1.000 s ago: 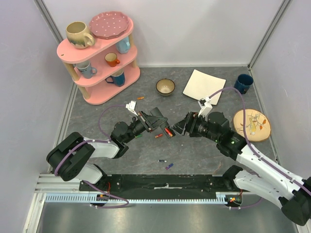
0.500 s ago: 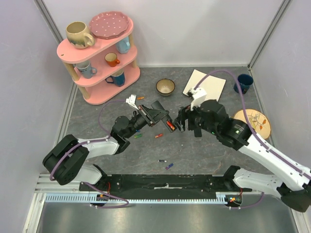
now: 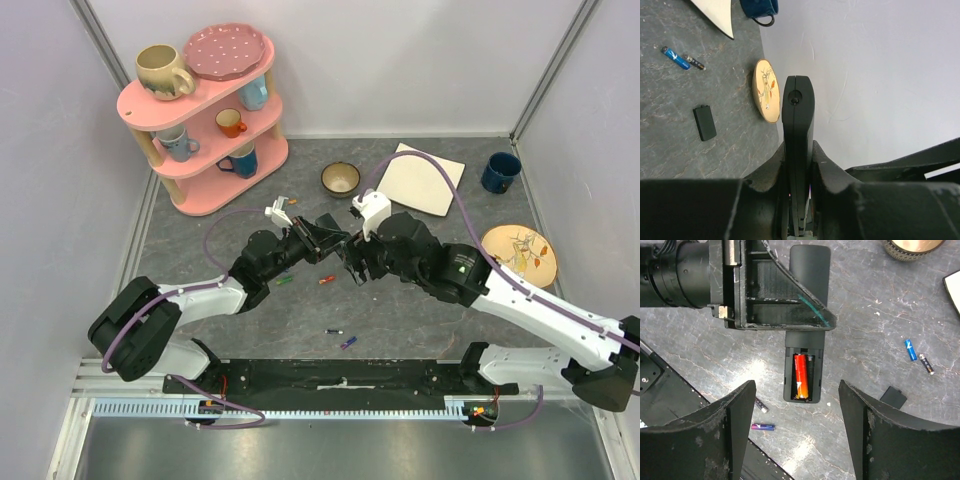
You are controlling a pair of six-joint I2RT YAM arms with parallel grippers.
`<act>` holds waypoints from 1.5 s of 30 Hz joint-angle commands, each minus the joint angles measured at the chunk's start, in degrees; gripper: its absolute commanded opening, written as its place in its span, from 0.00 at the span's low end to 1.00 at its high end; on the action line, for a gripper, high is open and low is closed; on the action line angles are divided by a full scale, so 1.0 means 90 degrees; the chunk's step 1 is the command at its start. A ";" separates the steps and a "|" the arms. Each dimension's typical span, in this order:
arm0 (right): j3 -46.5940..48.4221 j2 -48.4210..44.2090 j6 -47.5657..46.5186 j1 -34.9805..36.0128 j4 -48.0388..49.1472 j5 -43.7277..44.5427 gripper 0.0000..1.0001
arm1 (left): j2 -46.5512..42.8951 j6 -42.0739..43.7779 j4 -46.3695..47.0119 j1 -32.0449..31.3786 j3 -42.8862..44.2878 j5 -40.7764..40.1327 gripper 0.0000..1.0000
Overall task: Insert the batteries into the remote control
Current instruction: Load the battery into the remote control.
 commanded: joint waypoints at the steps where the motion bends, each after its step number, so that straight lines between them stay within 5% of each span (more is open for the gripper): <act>1: 0.0107 0.0202 -0.0056 0.0169 0.0122 0.0019 0.74 | -0.0018 -0.0185 -0.0011 0.0009 0.0294 -0.0063 0.02; 45: -0.0197 0.0837 0.0179 0.0491 0.0200 0.0517 0.60 | -0.0027 -0.0166 0.0302 -0.0011 0.0255 0.0015 0.02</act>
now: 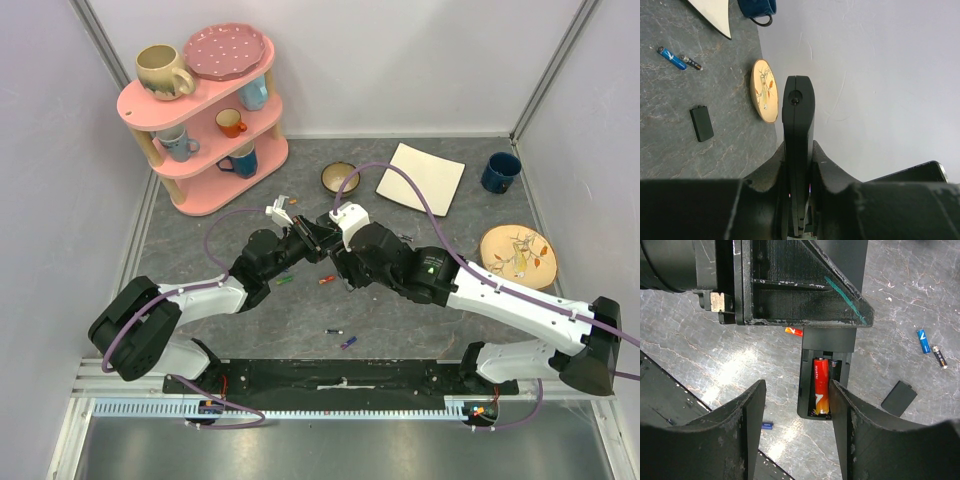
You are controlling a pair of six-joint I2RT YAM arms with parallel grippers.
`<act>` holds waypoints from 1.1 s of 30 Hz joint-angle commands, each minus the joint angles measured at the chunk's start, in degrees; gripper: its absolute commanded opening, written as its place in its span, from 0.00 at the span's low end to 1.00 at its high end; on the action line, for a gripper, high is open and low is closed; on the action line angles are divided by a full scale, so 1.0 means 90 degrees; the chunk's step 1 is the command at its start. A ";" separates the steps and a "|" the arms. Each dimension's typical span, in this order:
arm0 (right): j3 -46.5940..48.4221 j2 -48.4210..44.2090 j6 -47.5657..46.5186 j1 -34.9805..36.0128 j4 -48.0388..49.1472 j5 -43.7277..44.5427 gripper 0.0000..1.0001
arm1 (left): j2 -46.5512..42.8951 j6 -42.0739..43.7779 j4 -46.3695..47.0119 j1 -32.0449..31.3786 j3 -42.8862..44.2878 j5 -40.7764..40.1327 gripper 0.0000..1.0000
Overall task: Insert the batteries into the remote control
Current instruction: Load the battery into the remote control.
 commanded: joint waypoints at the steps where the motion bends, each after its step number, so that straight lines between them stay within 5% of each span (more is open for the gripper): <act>1: -0.0054 0.0019 0.0084 0.0027 0.0055 0.0133 0.60 | -0.0049 -0.0115 0.0367 -0.0011 0.0168 0.0015 0.02; 33: 0.0005 0.0175 0.0172 0.0037 0.0025 0.0250 0.41 | -0.0069 -0.0125 0.0514 -0.0011 0.0100 -0.0034 0.02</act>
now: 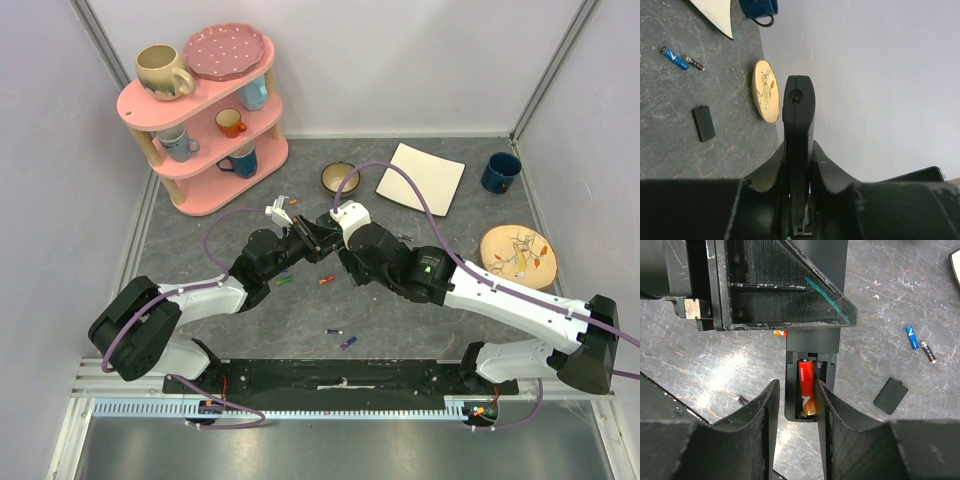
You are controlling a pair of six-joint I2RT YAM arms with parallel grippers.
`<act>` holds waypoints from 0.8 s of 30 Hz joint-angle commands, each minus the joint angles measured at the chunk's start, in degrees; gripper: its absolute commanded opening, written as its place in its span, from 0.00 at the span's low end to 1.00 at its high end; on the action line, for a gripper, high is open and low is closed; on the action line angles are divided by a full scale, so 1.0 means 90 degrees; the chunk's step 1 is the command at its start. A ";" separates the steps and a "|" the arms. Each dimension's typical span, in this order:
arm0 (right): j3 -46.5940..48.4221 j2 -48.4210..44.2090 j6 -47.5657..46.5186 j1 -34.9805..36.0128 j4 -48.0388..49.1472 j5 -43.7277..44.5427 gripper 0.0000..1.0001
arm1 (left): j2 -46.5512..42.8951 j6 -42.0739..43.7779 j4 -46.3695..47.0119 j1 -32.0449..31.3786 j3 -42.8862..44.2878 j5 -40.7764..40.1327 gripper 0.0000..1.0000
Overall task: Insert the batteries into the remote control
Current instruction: Load the battery into the remote control.
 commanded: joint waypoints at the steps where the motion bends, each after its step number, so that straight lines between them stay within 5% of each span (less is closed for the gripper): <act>1: 0.0017 0.0080 0.0077 0.0030 0.0028 -0.0026 0.40 | -0.0059 -0.0127 0.0545 -0.0006 0.0100 -0.0039 0.02; 24: 0.0125 0.0226 0.0068 0.0088 -0.0147 0.0168 0.35 | -0.0166 -0.0098 0.0321 -0.0016 0.0168 -0.0039 0.02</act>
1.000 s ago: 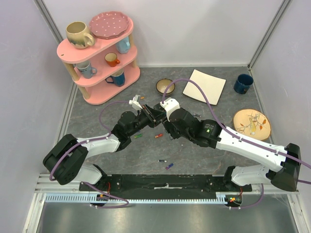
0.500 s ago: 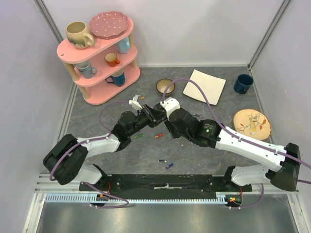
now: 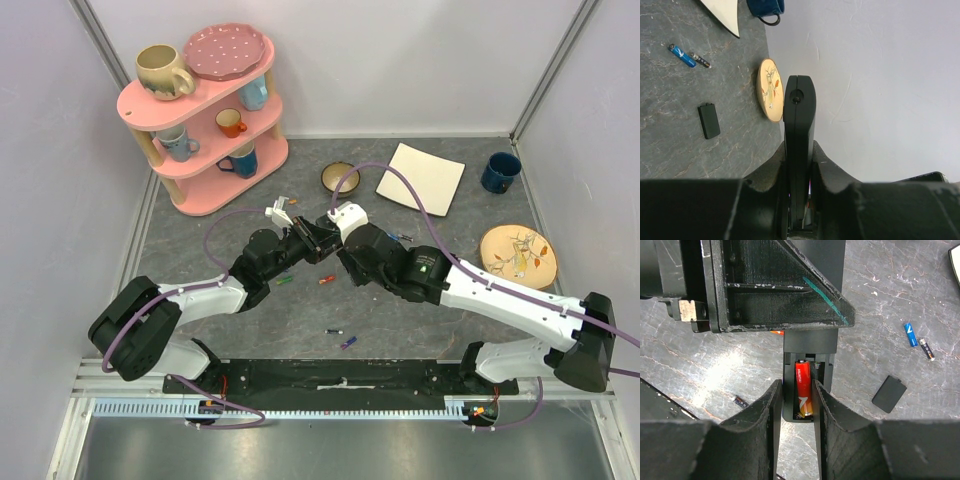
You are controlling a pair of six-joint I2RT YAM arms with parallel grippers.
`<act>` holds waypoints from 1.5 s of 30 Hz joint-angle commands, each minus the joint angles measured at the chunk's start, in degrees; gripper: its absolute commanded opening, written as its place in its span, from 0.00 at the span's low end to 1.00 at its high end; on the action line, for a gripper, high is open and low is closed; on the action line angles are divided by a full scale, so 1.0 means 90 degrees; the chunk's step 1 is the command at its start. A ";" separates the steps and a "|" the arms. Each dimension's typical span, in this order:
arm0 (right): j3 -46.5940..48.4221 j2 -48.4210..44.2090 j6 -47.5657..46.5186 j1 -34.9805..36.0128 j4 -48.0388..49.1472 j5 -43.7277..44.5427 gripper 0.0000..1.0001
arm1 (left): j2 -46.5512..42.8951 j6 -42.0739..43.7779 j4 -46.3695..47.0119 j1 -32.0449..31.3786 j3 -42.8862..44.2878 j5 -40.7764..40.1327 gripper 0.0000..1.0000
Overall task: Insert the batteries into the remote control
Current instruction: Load the battery into the remote control.
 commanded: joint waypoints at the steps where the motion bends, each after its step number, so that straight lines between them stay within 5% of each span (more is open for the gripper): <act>1: 0.0134 0.0139 0.0058 0.0064 -0.0148 0.0062 0.35 | -0.0167 -0.0090 0.0420 -0.0018 0.0180 -0.0041 0.02; 12: 0.0203 0.0217 0.0048 0.0074 -0.0197 0.0130 0.29 | -0.0215 -0.0081 0.0362 -0.0018 0.0170 -0.0051 0.02; 23: 0.0261 -0.0026 0.0175 0.0074 -0.0255 0.0384 0.64 | -0.0167 -0.0042 0.0401 -0.0018 0.0102 -0.0032 0.02; 45: 0.0974 -0.0661 0.0302 0.0074 -0.0392 0.0336 0.79 | 0.0165 -0.0100 0.0801 -0.0018 -0.0035 0.0066 0.02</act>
